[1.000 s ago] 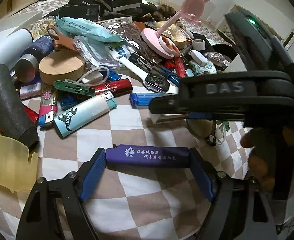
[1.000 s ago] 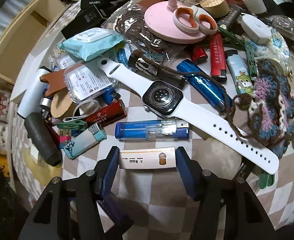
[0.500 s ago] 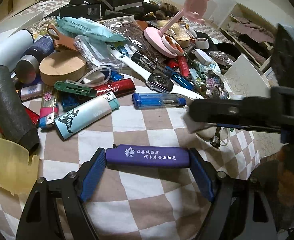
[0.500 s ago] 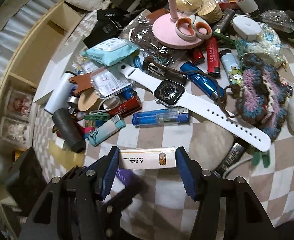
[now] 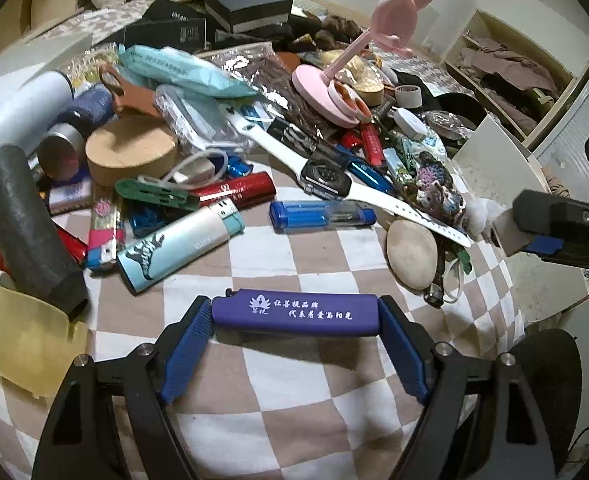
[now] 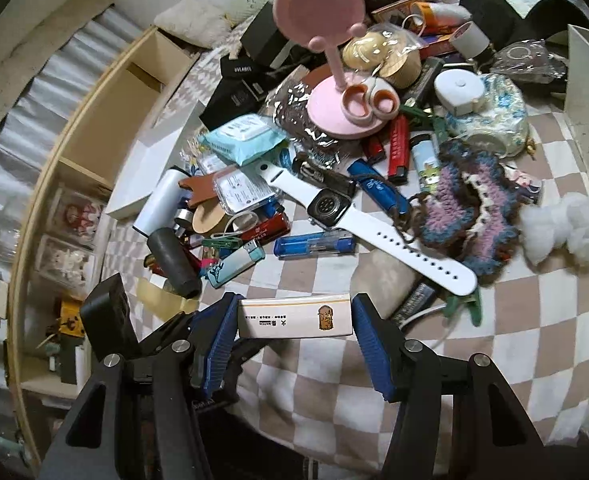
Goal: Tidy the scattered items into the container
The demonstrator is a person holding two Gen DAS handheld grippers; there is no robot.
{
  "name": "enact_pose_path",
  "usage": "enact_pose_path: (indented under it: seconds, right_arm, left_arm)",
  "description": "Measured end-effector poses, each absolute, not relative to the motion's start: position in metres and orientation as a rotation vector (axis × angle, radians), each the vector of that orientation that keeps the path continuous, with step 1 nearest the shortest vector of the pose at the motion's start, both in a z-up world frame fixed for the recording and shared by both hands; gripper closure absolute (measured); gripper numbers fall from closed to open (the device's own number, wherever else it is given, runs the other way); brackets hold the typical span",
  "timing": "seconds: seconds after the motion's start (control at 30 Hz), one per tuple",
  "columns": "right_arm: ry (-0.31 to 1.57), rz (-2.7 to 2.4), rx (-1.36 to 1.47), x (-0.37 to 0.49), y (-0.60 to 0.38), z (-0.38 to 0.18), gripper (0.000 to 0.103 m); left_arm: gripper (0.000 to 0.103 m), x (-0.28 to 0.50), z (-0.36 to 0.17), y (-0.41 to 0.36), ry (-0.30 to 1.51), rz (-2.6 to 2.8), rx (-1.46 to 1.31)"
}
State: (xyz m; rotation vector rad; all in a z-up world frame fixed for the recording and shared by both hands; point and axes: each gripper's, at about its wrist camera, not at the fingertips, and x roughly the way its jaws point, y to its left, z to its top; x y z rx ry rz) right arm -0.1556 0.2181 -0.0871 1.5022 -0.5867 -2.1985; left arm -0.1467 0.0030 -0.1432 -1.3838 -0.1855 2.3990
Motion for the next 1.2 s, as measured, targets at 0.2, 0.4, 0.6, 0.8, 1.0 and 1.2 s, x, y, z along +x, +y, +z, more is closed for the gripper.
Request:
enact_pose_path:
  seconds: [0.2, 0.4, 0.6, 0.8, 1.0, 1.2]
  right_arm:
    - [-0.578, -2.203, 1.483, -0.148, 0.239, -0.087, 0.044]
    - [-0.561, -2.240, 1.447, -0.140, 0.259, -0.076, 0.044]
    - [-0.561, -2.268, 1.381, -0.130, 0.283, -0.052, 0.044]
    - [-0.525, -2.331, 1.322, -0.121, 0.306, -0.030, 0.044]
    - [-0.499, -2.392, 1.278, -0.114, 0.330, -0.012, 0.044]
    - [-0.502, -2.425, 1.225, -0.110, 0.356, 0.013, 0.044]
  left_arm:
    - [0.021, -0.144, -0.134, 0.008, -0.142, 2.434, -1.322]
    - [0.021, -0.143, -0.125, 0.014, -0.082, 2.467, -1.261]
    - [0.021, -0.143, -0.110, 0.022, -0.006, 2.482, -1.190]
    - [0.021, -0.144, -0.088, 0.033, 0.005, 2.466, -1.142]
    - [0.021, -0.144, -0.051, 0.062, 0.056, 2.446, -1.039]
    - [0.021, -0.142, -0.011, 0.100, 0.090, 2.392, -0.936]
